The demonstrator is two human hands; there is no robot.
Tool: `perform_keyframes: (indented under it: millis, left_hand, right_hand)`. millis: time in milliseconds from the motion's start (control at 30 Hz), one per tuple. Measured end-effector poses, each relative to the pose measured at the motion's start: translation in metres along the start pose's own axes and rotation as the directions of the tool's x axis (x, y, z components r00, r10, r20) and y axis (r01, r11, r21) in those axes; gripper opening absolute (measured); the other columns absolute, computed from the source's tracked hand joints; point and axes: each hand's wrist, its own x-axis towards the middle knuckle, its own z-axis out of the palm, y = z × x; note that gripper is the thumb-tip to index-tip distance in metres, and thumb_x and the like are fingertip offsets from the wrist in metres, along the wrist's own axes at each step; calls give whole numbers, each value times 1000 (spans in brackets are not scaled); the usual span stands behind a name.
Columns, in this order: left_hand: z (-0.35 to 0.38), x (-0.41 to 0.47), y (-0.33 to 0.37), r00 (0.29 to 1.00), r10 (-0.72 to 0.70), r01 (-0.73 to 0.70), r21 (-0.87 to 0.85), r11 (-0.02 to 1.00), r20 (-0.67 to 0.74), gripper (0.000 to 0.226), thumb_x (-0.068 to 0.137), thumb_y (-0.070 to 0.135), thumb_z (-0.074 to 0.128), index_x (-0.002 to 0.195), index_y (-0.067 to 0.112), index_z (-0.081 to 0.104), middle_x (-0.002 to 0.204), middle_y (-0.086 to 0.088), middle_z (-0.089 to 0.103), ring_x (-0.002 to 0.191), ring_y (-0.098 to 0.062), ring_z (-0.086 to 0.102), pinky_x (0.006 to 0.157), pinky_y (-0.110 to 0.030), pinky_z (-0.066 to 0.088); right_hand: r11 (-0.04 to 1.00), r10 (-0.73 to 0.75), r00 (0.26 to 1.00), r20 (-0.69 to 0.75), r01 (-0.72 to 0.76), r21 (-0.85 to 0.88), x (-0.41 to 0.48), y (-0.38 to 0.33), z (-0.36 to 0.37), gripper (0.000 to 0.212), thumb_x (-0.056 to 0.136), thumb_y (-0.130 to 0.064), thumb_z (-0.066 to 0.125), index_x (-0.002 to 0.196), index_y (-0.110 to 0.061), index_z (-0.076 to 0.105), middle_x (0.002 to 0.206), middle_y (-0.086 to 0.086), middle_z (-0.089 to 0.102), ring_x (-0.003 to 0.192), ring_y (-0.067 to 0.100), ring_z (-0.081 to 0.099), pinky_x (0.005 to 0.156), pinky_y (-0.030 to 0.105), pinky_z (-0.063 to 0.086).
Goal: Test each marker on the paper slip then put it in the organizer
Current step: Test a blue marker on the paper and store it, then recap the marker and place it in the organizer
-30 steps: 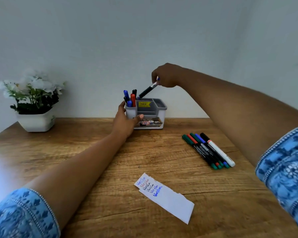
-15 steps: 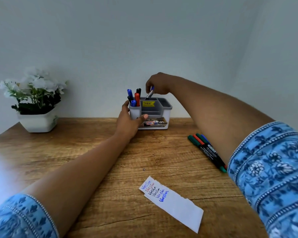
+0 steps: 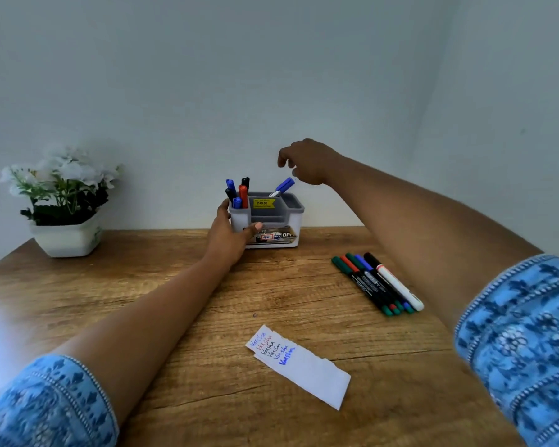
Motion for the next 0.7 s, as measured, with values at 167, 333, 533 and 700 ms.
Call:
perform_keyframes:
  millis: [167,333,533,700]
  left_hand:
    - [-6,-17,1,996,-89,88,68,994,15,79,89,23,67,151,17,18,151,-9,37,135,-28,41,106,-40,39]
    - [-18,-56,3,987,-157,146,193,970,40,72,88,26,68,148,18,28,145,-8,45,122,-22,51,96,-38,48]
    - [-47,-123,10,934,-109,-63,456,888,341,54,91,41,59,140,31,42,140,2,49,125,-17,47,104,-35,39]
    - [-60,-147,14,888,-96,-223,604,765,449,51,95,49,47,143,37,35,151,7,37,137,-16,36,110,-34,30]
  right_hand:
    - [990,83,986,-148,-65,127,-73,-8,-14,19,90,-13,53,104,-18,66,106,2,66,101,22,57,78,33,46]
    - [954,207,978,-11,-199,222,-159,-9,4,10,85,-18,58,88,-19,67,94,1,68,84,17,59,71,29,45]
    - [910,343,930,132,-364,199,-207,-1,36,15,82,-35,66,80,-19,66,88,2,67,82,19,60,65,28,44]
    - [900,397,904,162,-417,125,-209,-6,44,26,78,-39,71,93,-19,64,96,1,66,90,19,59,63,26,40]
